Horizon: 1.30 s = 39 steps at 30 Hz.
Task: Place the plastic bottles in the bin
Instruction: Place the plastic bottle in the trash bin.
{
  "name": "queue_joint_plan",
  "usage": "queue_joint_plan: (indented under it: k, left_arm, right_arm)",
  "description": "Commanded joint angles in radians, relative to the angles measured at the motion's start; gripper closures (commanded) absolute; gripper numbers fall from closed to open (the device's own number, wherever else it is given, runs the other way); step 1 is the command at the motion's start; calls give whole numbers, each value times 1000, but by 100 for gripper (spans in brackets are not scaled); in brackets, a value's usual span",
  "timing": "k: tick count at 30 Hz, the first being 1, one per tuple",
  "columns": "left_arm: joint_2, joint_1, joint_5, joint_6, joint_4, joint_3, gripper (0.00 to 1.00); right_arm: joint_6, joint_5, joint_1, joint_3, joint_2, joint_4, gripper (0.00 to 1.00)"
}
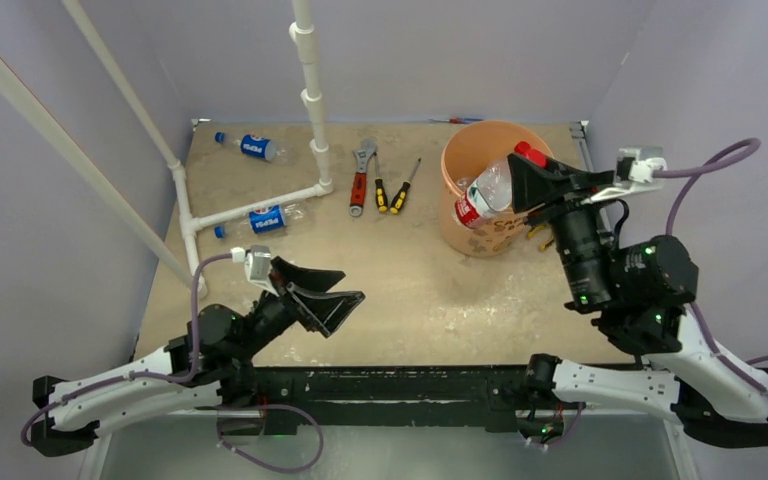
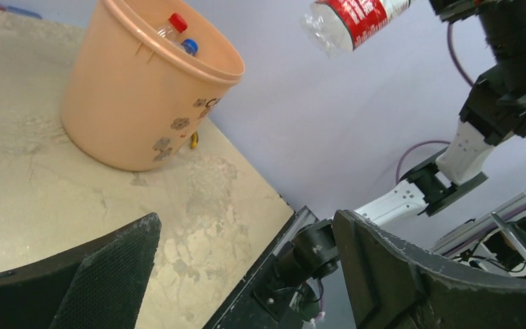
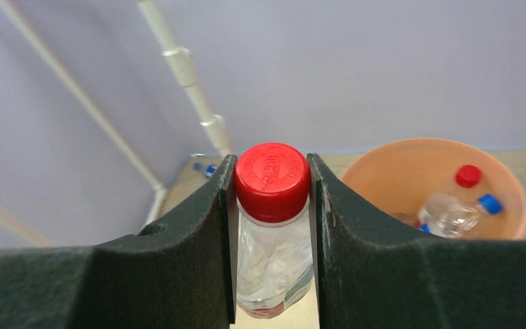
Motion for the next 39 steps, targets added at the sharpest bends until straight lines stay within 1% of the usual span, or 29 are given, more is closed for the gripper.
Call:
queue_joint_plan:
  k: [1, 3, 5, 7, 10, 12, 13, 16, 19, 21, 23, 25, 31, 36, 39]
  left_arm:
    - [44, 2, -22, -26, -25, 29, 5]
    - [72, 1, -19, -29, -7, 26, 5]
    - [96, 1, -13, -37, 19, 19, 5]
    - [120, 1, -5, -46, 42, 9, 5]
    - [153, 1, 10, -57, 66, 2, 6]
    - [165, 1, 19, -63, 65, 5, 7]
    - [165, 1, 23, -66, 58, 7, 7]
    - [145, 1, 9, -66, 29, 8, 7]
    - [113, 1, -27, -47, 8, 4, 7]
    - [104, 1, -44, -30, -2, 6, 7]
    - [99, 1, -63, -20, -9, 6, 7]
    - [99, 1, -71, -13, -13, 12, 7]
    - [99, 1, -88, 13, -46, 48, 7]
    - [105, 1, -124, 40, -72, 74, 6]
    - [108, 1, -147, 47, -76, 81, 6]
  right_arm:
    - [-222, 200, 1, -9, 76, 185, 100]
    - [-266, 200, -3, 1, 104, 238, 100]
    - [-275, 189, -25, 41, 148, 239, 100]
    - [-214, 139, -84, 98, 210, 177, 100]
    - [-29, -52, -284, 199, 302, -25, 100]
    - [56, -161, -410, 223, 342, -77, 100]
    - [80, -199, -479, 210, 346, -71, 100]
    - [158, -337, -624, 197, 356, -66, 100]
    - [225, -382, -707, 177, 375, -67, 100]
    - [273, -407, -747, 119, 363, -27, 100]
    - [350, -486, -817, 16, 320, 63, 100]
    - [434, -545, -881, -52, 298, 115, 100]
    - [480, -522, -928, -130, 298, 166, 100]
    - [469, -506, -930, -186, 324, 222, 100]
    - [442, -535, -930, -196, 359, 243, 100]
